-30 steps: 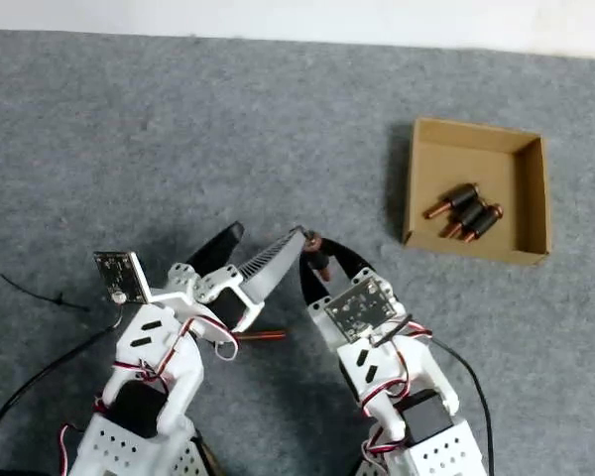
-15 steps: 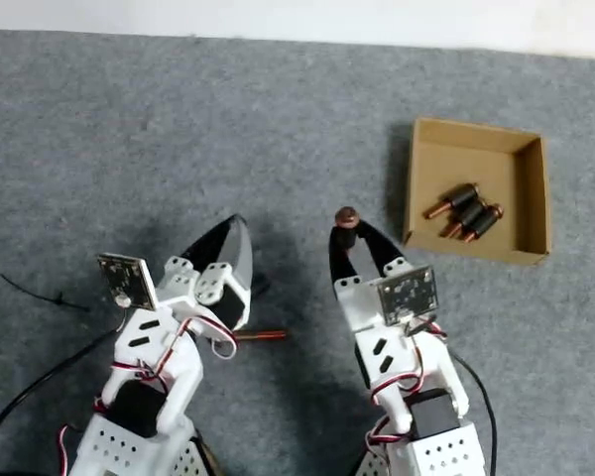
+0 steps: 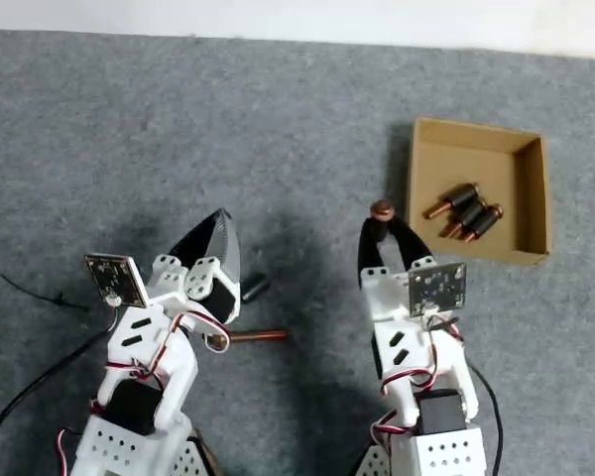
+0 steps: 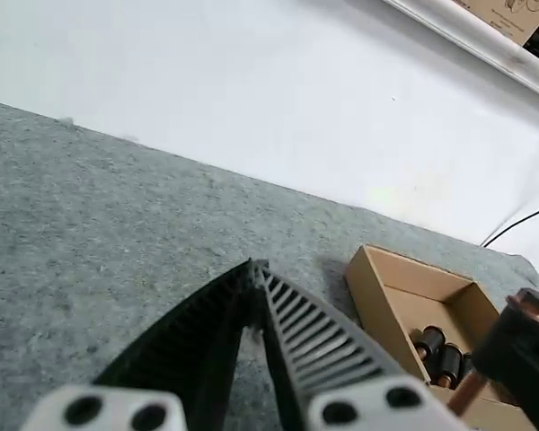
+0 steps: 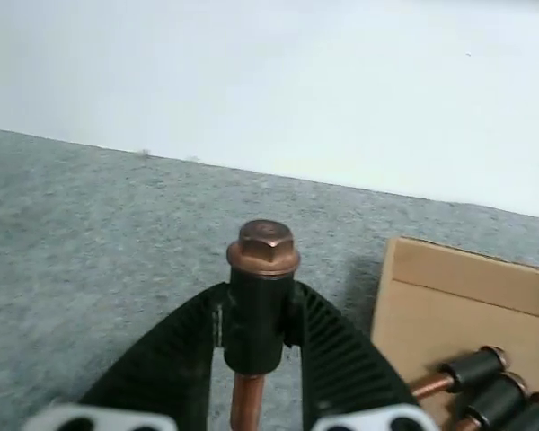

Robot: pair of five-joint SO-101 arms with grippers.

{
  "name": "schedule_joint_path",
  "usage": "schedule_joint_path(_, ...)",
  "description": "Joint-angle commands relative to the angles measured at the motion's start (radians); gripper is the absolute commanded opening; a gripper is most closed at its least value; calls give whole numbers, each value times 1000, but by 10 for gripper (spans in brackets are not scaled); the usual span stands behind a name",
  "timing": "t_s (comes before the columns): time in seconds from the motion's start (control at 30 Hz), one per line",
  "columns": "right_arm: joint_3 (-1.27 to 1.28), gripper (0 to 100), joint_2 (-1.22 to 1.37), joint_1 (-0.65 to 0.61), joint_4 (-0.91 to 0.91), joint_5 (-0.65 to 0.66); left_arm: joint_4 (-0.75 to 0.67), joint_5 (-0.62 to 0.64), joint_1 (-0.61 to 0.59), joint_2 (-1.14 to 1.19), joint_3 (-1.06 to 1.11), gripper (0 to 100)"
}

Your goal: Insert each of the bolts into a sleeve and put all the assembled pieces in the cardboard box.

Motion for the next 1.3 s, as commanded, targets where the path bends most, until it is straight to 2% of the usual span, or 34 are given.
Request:
schedule_joint_path(0.0, -10, 5, -5, 50, -38, -12, -21, -2, -8, -16, 7, 7)
schedule_joint_path(0.13, -8, 5, 5, 105, -91, -78, -21, -5, -8, -16, 8, 7)
schedule_joint_path(0.23, -45, 5, 107, 116, -134, -87, -23, -6, -8, -16, 21, 7)
schedule_joint_path(0.47, -377, 5, 731, 139, -222, -94, -23, -8, -13, -16, 21, 7)
schedule_joint_path(0.6, -570, 5, 1087, 202, -326, -213, -23, -8, -13, -15, 21, 7)
schedule_joint_path(0.73, -759, 6, 1394, 266, -349, -321, -23, -8, -15, -15, 21, 7)
schedule_joint_path(0.97, -992, 6, 1797, 357, -349, -430, -23, -9, -15, -15, 21, 7)
schedule_joint_path(1.07, -1063, 8, 1902, 360, -348, -427, -23, -9, -15, -15, 21, 7)
schedule_joint_path(1.13, -1087, 35, 1934, 358, -348, -427, -23, -9, -15, -15, 21, 7)
schedule_joint_path(1.27, -1092, 162, 1937, 357, -346, -427, -23, -9, -15, -15, 21, 7)
